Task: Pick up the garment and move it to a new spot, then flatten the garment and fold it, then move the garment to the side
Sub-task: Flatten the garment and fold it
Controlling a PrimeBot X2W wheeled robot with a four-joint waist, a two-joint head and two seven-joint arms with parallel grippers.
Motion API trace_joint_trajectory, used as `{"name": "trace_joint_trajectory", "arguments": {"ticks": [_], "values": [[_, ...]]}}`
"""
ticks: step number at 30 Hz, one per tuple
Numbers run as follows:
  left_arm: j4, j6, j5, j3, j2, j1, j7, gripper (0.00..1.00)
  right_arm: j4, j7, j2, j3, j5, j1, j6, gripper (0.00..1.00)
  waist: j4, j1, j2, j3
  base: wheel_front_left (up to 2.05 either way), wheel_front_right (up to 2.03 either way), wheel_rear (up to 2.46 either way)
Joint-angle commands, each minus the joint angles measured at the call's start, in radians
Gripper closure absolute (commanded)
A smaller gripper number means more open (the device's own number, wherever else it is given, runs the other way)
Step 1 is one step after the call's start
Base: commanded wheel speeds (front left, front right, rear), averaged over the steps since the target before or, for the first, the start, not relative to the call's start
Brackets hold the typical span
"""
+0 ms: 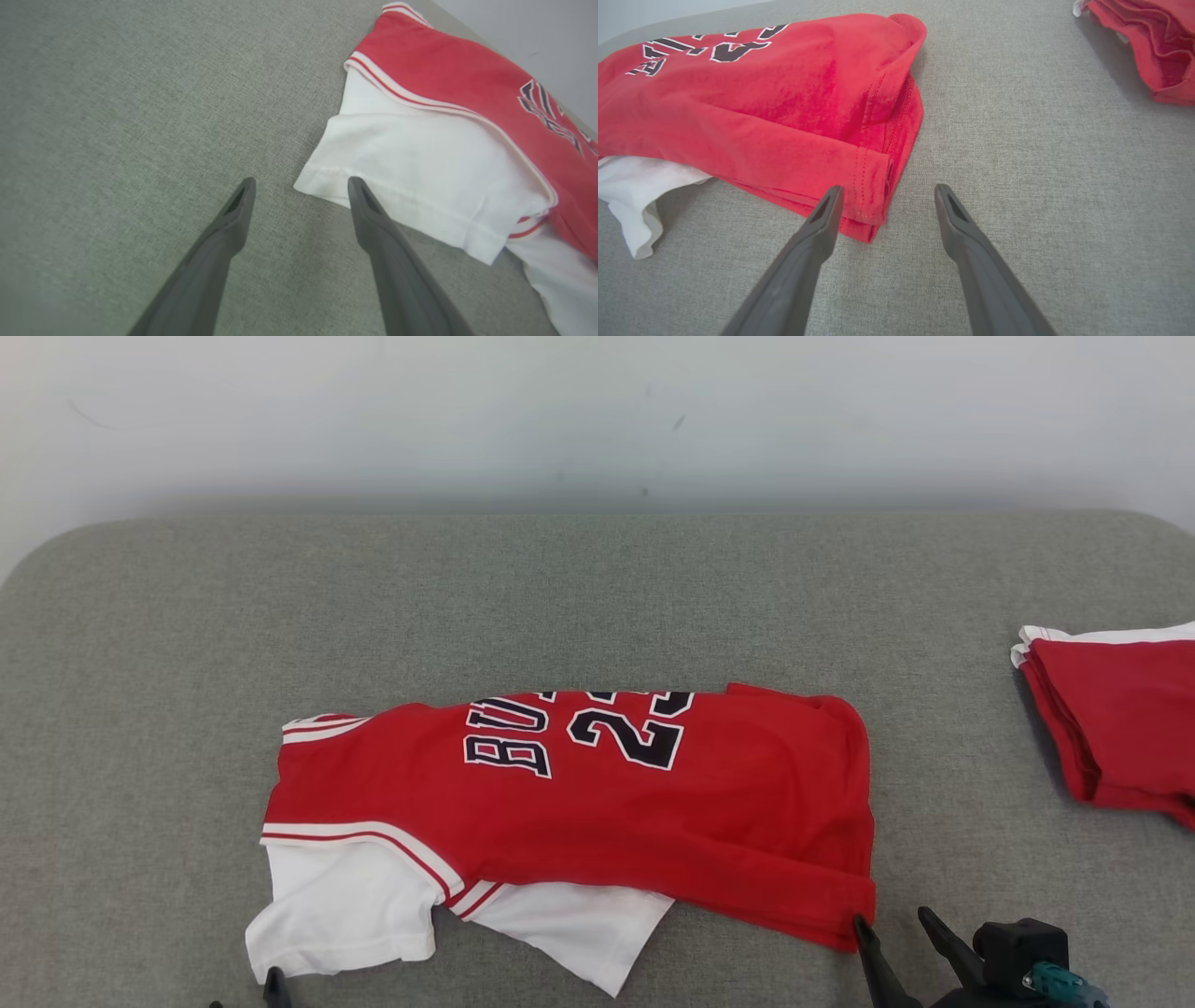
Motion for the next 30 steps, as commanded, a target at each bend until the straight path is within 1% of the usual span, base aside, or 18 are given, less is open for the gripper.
{"name": "trace_joint_trajectory", "arguments": {"ticks": [1, 7, 11, 12, 13, 14, 15, 16, 17, 18, 19, 20, 25, 30], "values": [[0.016, -0.008, 0.016, -0.008, 0.009, -0.015, -0.003, 0.00, -0.004, 0.004, -0.005, -0.002, 0.001, 0.000, -0.002, 0.00, 0.001, 0.0000, -0.0001, 0.002, 0.00, 0.00, 0.00], [0.109, -0.047, 0.064, -0.048, 0.028, -0.092, 0.003, 0.00, -0.001, -0.001, -0.009, 0.010, -0.001, -0.023, -0.002, 0.00, 0.006, 0.0000, -0.0001, 0.013, 0.00, 0.00, 0.00], [0.167, -0.079, 0.075, -0.078, 0.030, -0.137, 0.026, 0.00, 0.004, -0.003, -0.013, 0.018, 0.002, -0.028, -0.002, 0.00, 0.004, 0.0000, -0.0001, 0.018, 0.00, 0.00, 0.00], [0.179, -0.086, 0.072, -0.080, 0.026, -0.143, 0.026, 0.04, 0.004, -0.004, -0.015, 0.019, 0.003, -0.029, -0.002, 0.00, 0.003, 0.0000, -0.0001, 0.018, 0.00, 0.00, 0.00], [0.187, -0.089, 0.071, -0.081, 0.023, -0.146, 0.023, 0.26, 0.005, -0.004, -0.015, 0.019, 0.003, -0.030, -0.002, 0.00, 0.002, 0.0000, -0.0001, 0.019, 0.00, 0.00, 0.00], [0.195, -0.095, 0.071, -0.081, 0.022, -0.147, 0.020, 0.35, 0.005, -0.005, -0.016, 0.018, 0.003, -0.029, -0.002, 0.00, 0.002, 0.0000, -0.0001, 0.020, 0.00, 0.00, 0.00], [0.203, -0.097, 0.070, -0.081, 0.020, -0.148, 0.018, 0.39, 0.005, -0.005, -0.017, 0.017, 0.003, -0.029, -0.002, 0.00, 0.002, 0.0000, -0.0001, 0.021, 0.00, 0.00, 0.00], [0.209, -0.099, 0.068, -0.081, 0.018, -0.149, 0.017, 0.49, 0.005, -0.004, -0.017, 0.015, 0.002, -0.029, -0.002, 0.00, 0.002, 0.0000, -0.0001, 0.022, 0.00, 0.00, 0.00], [0.213, -0.104, 0.067, -0.082, 0.018, -0.151, 0.014, 0.52, 0.006, -0.002, -0.017, 0.014, 0.002, -0.027, -0.002, 0.00, 0.002, 0.0000, -0.0001, 0.022, 0.00, 0.00, 0.00], [0.216, -0.107, 0.067, -0.083, 0.018, -0.152, 0.013, 0.63, 0.007, 0.001, -0.017, 0.013, 0.002, -0.026, -0.002, 0.00, 0.003, 0.0000, -0.0001, 0.022, 0.00, 0.00, 0.00], [0.221, -0.111, 0.067, -0.085, 0.017, -0.154, 0.011, 0.72, 0.008, 0.005, -0.019, 0.012, 0.002, -0.025, -0.002, 0.00, 0.004, 0.0000, -0.0001, 0.023, 0.00, 0.00, 0.00], [0.225, -0.115, 0.069, -0.087, 0.018, -0.156, 0.009, 1.00, 0.009, 0.009, -0.020, 0.014, 0.002, -0.023, -0.002, 0.00, 0.006, 0.0000, -0.0001, 0.024, 0.00, 0.00, 0.00], [0.241, -0.130, 0.067, -0.097, 0.014, -0.162, 0.012, 1.00, 0.001, 0.035, -0.022, 0.020, 0.003, -0.020, -0.002, 0.00, 0.010, 0.0000, -0.0001, 0.025, 0.00, 0.00, 0.00], [0.244, -0.131, 0.063, -0.099, 0.006, -0.159, 0.006, 1.00, 0.001, 0.067, -0.020, 0.020, -0.008, -0.024, -0.002, 0.00, 0.011, 0.0000, -0.0001, 0.028, 0.00, 0.00, 0.00]]}}
